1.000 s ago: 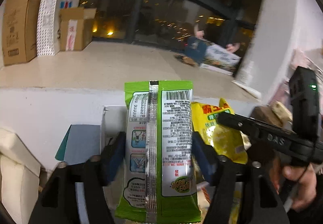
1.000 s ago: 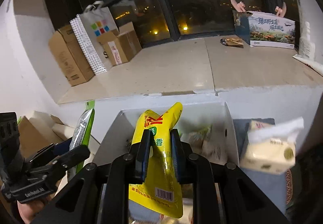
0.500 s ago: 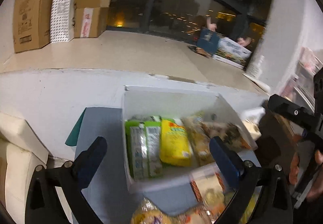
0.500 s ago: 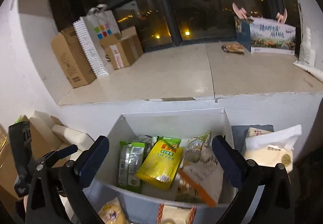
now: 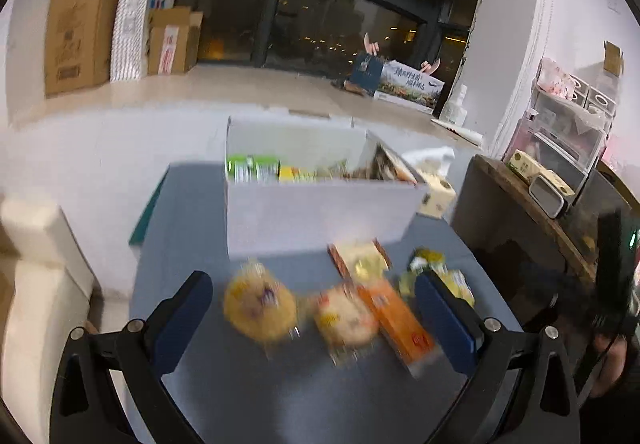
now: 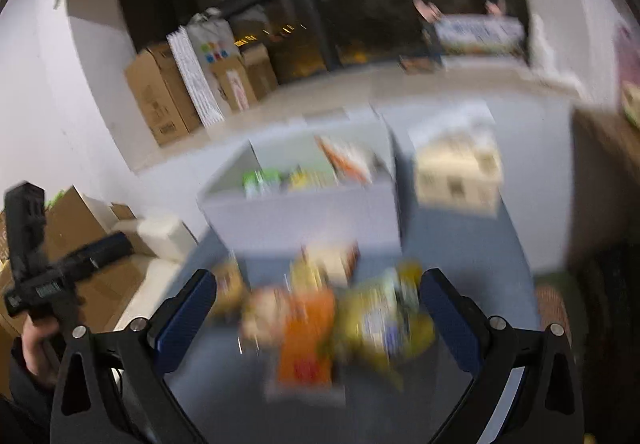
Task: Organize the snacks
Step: 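Grasp the round bread bun with the left gripper while the right grasps the yellow chip bag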
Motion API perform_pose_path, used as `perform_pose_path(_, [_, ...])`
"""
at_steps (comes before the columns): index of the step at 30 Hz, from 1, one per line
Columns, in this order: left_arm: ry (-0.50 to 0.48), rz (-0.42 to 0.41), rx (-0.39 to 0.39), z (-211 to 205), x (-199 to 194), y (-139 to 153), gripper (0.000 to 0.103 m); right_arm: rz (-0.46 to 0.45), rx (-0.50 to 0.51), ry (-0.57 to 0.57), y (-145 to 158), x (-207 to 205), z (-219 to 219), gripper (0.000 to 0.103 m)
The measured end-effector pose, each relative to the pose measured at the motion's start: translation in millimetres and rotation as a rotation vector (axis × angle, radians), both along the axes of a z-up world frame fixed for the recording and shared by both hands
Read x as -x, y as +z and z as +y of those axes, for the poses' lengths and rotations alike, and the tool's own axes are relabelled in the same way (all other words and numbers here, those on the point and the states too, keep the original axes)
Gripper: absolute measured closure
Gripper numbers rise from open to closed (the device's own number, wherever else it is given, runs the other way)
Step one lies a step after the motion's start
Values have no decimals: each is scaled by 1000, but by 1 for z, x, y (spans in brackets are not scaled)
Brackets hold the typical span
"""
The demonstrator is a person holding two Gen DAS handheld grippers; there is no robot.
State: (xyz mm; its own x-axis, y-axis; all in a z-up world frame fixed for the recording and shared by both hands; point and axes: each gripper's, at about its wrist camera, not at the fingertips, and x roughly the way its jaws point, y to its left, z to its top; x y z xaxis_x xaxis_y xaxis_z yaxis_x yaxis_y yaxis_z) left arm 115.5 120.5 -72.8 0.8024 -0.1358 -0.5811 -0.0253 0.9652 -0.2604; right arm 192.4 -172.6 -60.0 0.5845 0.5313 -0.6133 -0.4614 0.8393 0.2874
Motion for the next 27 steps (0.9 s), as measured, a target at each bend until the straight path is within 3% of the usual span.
perform_pose_path(5, [-22,39,53,-14,18,-19,0,130,-5,-55,-54,27,-28,0])
perform_pose_path(11, [-43,37,41,-23,30,-19,0,157,-40,-61,-63,9,-32,0])
perform_pose_path(15, [-41,29,22,-26,39,-15,0,156,-4,-55,-68,-13,-19,0])
perform_pose_path(27, [-12,45,2,-16,54,-18,0,310,73,-39,-115,-72,13,0])
